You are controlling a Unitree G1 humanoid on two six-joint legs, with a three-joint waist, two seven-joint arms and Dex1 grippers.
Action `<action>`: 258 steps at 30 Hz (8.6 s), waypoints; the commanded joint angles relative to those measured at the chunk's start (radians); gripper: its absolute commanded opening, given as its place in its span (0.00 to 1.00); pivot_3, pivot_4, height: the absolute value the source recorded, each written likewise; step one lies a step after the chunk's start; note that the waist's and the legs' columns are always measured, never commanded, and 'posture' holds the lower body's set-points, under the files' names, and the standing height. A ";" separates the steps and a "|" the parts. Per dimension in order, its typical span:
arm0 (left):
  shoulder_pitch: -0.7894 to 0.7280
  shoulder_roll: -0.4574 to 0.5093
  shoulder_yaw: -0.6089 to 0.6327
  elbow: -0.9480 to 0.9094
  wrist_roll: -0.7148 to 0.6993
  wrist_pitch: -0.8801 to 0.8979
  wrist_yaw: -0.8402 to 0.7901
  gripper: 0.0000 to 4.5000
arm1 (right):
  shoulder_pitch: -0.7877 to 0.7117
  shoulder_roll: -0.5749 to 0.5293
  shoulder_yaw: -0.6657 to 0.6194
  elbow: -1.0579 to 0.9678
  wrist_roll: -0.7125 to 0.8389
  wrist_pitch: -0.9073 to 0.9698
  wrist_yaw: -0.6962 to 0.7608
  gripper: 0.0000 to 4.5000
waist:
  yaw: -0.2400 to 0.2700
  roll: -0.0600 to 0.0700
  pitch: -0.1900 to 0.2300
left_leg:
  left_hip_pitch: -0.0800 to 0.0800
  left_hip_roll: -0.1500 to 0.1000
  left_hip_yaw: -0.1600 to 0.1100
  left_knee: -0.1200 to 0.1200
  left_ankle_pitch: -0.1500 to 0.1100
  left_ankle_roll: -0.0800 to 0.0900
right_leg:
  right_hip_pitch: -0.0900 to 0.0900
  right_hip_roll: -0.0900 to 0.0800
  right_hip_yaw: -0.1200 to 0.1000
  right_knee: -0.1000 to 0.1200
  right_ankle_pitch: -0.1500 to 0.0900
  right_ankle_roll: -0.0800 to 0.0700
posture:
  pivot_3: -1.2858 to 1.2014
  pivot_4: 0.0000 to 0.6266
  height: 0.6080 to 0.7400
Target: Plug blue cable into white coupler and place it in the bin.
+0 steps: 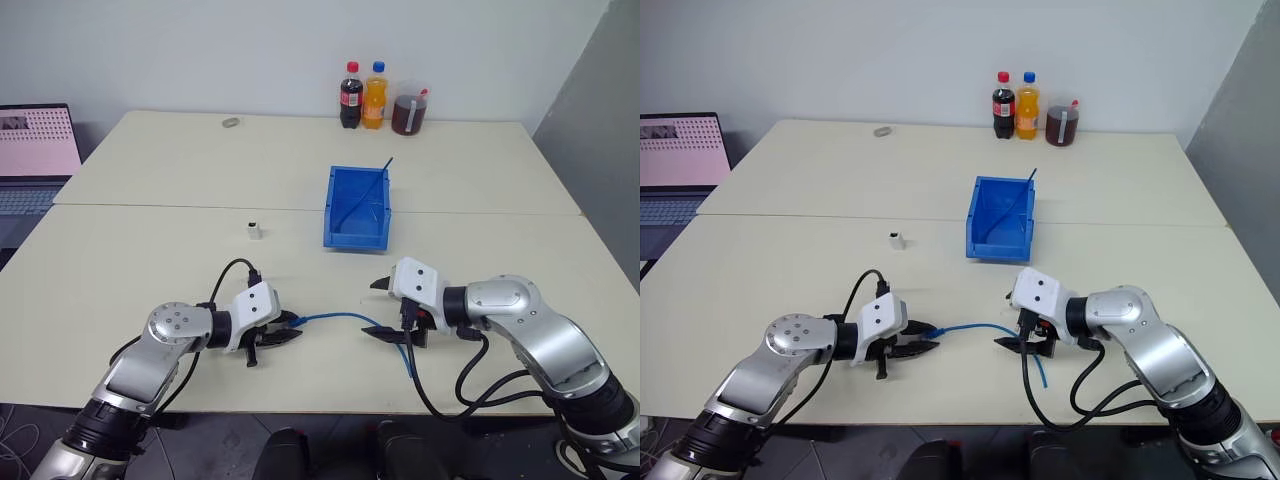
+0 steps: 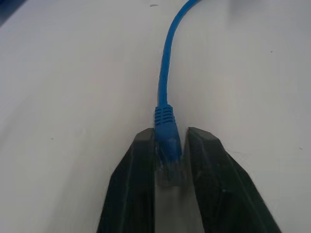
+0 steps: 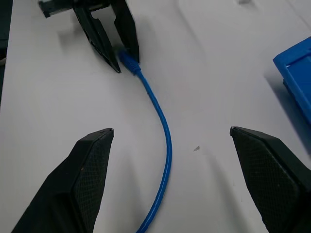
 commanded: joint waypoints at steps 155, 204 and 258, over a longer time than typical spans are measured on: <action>-0.340 -0.219 0.123 0.295 -0.051 0.185 0.326 0.18 | 0.098 0.170 -0.247 -0.040 0.634 0.062 -0.346 0.01 | -0.004 -0.006 0.005 | -0.007 0.000 0.000 -0.002 0.000 -0.001 | -0.006 0.000 0.001 -0.002 0.004 -0.002 | 0.52 0.24 1.00; -0.317 -0.056 -0.192 0.312 0.103 -0.123 -0.252 0.18 | -0.078 0.316 0.140 0.476 0.014 -0.505 -0.003 0.01 | -0.002 -0.006 0.004 | -0.004 0.000 0.000 0.000 -0.001 -0.001 | -0.004 0.002 0.000 0.000 0.001 -0.001 | 0.52 0.24 1.00; -0.320 -0.052 -0.196 0.278 0.124 -0.104 -0.247 0.18 | -0.204 0.277 0.200 0.423 -0.059 -0.439 0.140 0.00 | -0.004 -0.006 0.003 | -0.004 0.000 0.000 0.000 -0.001 -0.001 | -0.004 0.002 0.000 0.000 0.003 -0.004 | 0.52 0.24 1.00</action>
